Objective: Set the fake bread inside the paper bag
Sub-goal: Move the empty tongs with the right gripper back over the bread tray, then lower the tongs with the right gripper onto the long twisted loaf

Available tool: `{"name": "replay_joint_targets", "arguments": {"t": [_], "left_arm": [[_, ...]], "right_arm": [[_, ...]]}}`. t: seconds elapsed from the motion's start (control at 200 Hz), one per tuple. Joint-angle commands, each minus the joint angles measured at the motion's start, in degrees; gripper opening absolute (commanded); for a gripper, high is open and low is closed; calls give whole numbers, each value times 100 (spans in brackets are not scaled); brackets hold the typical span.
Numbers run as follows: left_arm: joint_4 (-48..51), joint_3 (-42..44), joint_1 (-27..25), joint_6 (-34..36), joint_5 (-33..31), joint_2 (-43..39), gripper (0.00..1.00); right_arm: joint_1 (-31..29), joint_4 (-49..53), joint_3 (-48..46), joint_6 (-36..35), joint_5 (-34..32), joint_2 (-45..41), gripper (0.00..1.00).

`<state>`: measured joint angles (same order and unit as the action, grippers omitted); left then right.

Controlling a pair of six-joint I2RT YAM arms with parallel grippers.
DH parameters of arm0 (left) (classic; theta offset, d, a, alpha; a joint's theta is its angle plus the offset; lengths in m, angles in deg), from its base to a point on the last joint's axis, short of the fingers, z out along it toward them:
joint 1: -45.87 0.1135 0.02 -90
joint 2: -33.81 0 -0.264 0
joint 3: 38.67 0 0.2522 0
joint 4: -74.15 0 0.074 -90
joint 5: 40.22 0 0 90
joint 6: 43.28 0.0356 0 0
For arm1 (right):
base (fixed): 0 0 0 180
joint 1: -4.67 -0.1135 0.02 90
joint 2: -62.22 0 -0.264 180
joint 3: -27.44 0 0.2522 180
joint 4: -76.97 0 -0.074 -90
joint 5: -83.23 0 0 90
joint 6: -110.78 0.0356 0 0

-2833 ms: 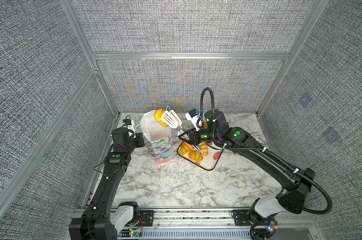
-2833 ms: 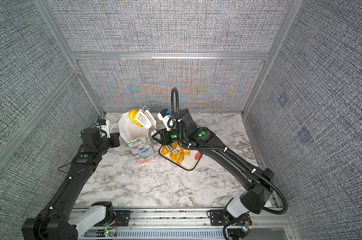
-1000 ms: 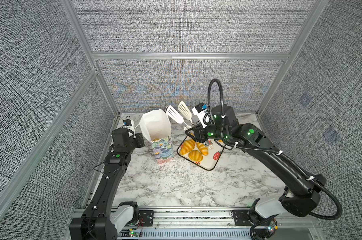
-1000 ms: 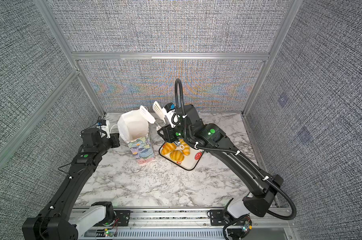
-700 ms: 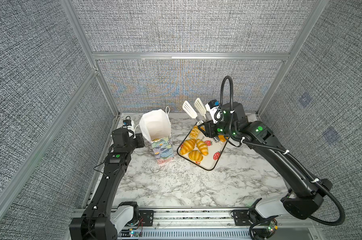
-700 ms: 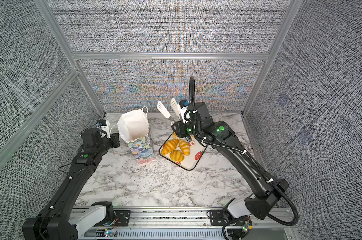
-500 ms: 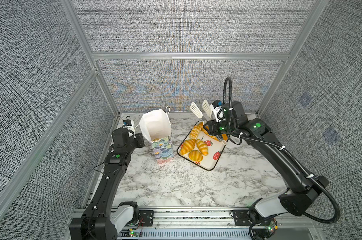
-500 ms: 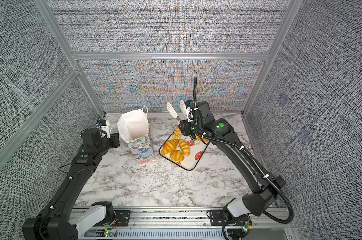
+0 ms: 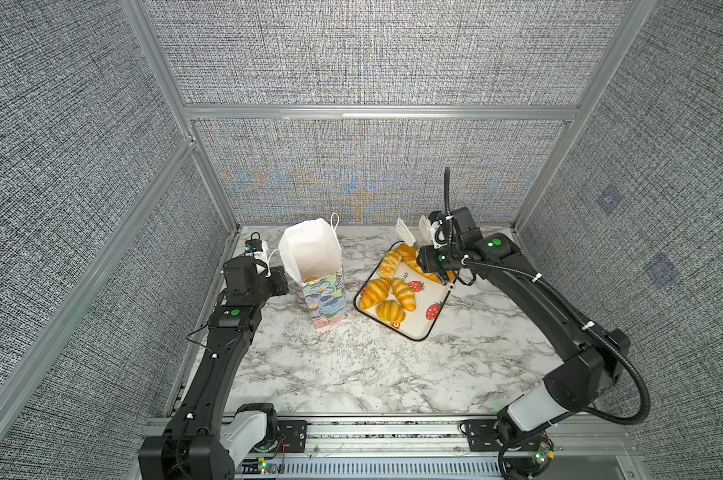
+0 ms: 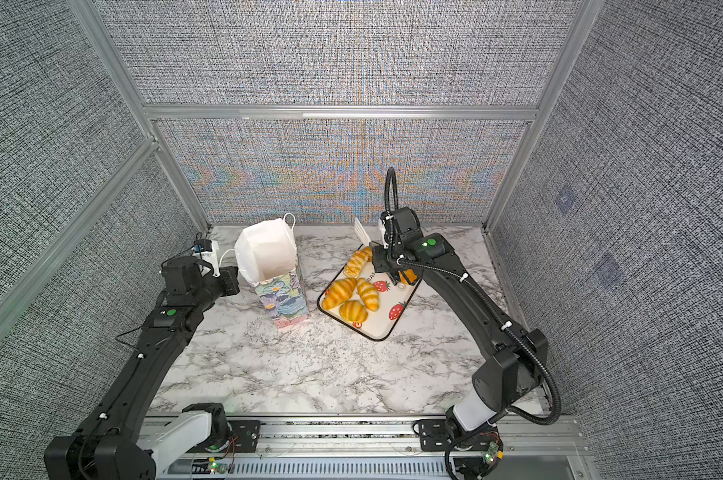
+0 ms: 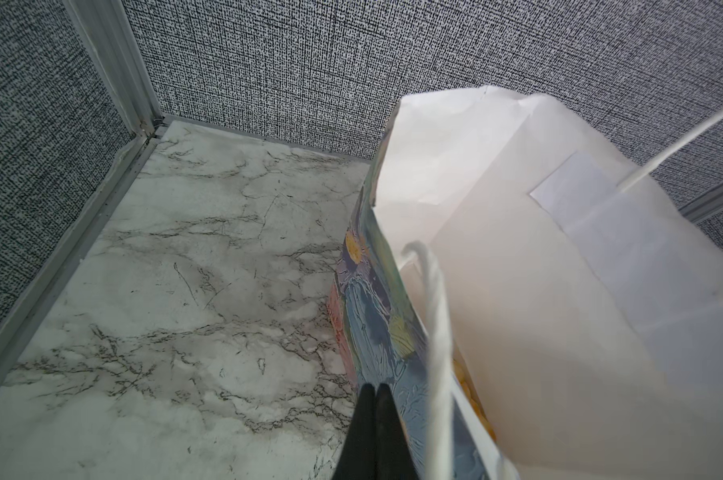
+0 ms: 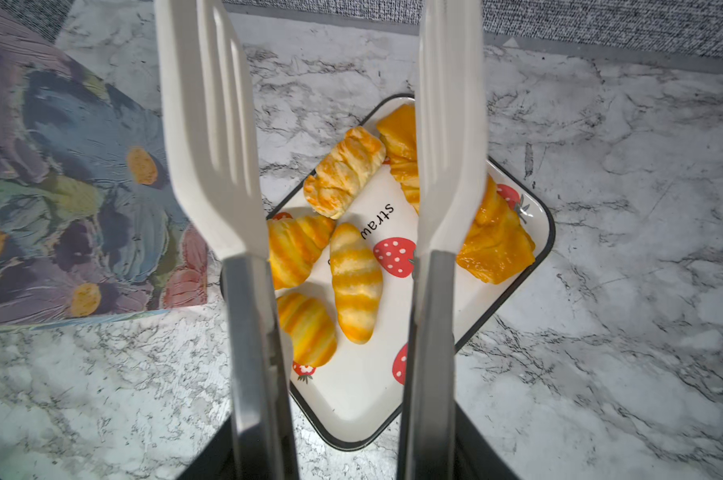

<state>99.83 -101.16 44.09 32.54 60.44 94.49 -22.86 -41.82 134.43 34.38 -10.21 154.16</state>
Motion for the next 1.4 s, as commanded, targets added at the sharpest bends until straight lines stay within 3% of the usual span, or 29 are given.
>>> {"name": "replay_joint_targets", "arguments": {"t": [0.0, 0.39, 1.396], "left_arm": [[-96, 5, 3, -9, 72, -24, 0], [-100, 19, 11, -10, 71, -57, 0], [-97, 39, 29, -21, 68, -28, 0]], "right_arm": [[23, 169, 53, 70, -454, 163, 53], [61, 672, 157, 20, -1467, 1018, 53], [63, 574, 46, -334, -1683, 2063, 53]]}}
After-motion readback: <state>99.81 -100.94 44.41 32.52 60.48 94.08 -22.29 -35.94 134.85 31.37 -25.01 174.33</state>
